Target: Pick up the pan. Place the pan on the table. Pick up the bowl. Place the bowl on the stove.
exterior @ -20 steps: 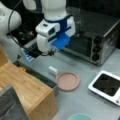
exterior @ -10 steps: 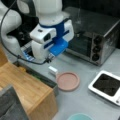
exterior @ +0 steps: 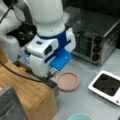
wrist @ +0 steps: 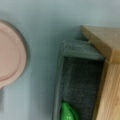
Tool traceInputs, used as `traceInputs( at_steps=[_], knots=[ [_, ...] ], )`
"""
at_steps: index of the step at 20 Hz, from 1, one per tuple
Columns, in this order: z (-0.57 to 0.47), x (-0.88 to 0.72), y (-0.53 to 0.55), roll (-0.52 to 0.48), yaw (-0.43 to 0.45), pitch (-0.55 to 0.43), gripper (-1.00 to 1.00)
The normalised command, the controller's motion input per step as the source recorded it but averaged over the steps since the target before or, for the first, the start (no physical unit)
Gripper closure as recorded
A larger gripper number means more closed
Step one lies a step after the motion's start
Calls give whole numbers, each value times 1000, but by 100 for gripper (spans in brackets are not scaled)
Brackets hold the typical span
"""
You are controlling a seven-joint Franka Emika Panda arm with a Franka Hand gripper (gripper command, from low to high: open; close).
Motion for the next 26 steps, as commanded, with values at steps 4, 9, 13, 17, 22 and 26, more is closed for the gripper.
traceInputs(
  at_steps=[4, 9, 13, 17, 22, 26],
  knots=[
    [136, 662, -363, -97, 188, 230, -100],
    [79, 681, -367, -80, 117, 238, -100],
    [83, 573, -315, -60, 65, 206, -100],
    [88, 552, -343, -74, 36, 186, -100],
    [-107, 617, -305, -57, 18, 127, -100],
    [-267, 656, -247, -2, 53, 96, -100]
  ],
)
